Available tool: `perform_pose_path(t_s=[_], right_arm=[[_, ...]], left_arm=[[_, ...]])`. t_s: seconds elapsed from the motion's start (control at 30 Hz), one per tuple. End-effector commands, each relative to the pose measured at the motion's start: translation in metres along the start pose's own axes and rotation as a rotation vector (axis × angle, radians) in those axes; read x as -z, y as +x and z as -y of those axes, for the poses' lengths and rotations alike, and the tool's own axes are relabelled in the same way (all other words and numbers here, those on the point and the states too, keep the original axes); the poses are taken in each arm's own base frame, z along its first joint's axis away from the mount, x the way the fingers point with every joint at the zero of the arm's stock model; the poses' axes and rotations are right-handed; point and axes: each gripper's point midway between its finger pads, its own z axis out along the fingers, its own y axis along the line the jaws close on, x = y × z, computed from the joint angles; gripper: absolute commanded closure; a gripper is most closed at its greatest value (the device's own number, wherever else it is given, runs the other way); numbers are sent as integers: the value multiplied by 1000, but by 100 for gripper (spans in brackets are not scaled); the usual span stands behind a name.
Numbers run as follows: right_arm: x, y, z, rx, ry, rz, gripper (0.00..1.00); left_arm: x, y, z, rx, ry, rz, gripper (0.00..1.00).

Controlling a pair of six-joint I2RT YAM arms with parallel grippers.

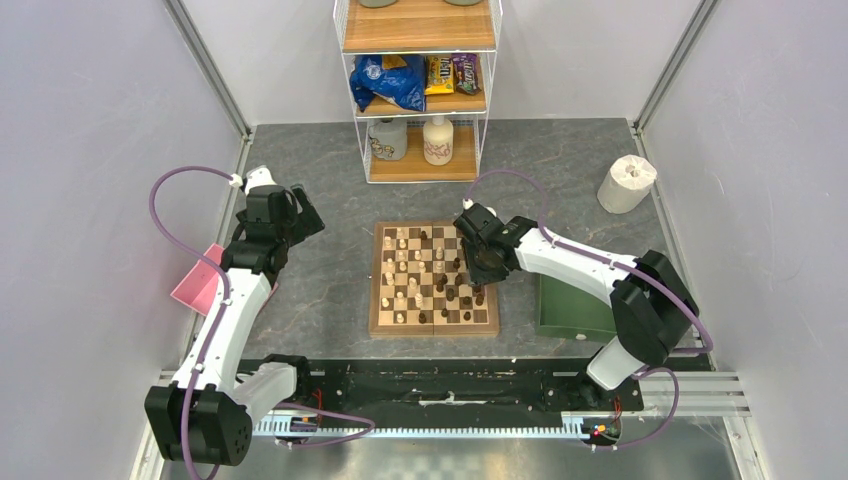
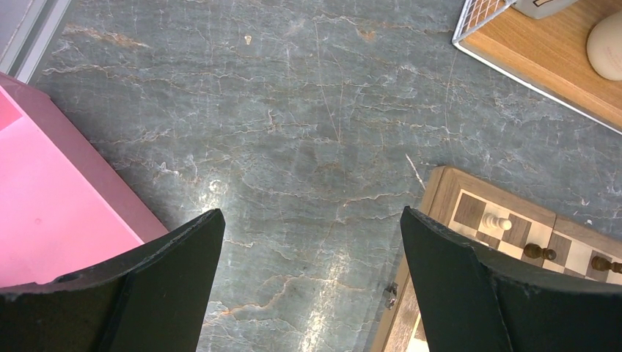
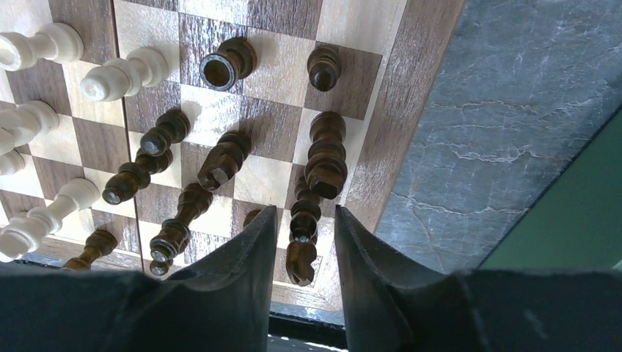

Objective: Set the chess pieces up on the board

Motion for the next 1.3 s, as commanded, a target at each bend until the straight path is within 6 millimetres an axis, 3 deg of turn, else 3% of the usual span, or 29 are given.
perform_pose_path(t_s=[0.0,0.17,0.5,0.7,1.0,1.27], right_arm=[[21,-14,-4,5,-17,61,55],[31,-32,0,8,16,125,46],[7,-55,-1,24,93,124,47],[3,-54,7,15,113,113,53],[-1,-47,10,22,111,87,72],[7,-41,12,25,104,75,80]], left_arm=[[1,-8,4,6,26,35,3],[1,-7,5,7,27,35,3],[4,-9,3,4,25,42,3],[4,-10,2,2,20,46,3],[3,-10,4,2,24,45,3],[3,-10,4,4,25,45,3]])
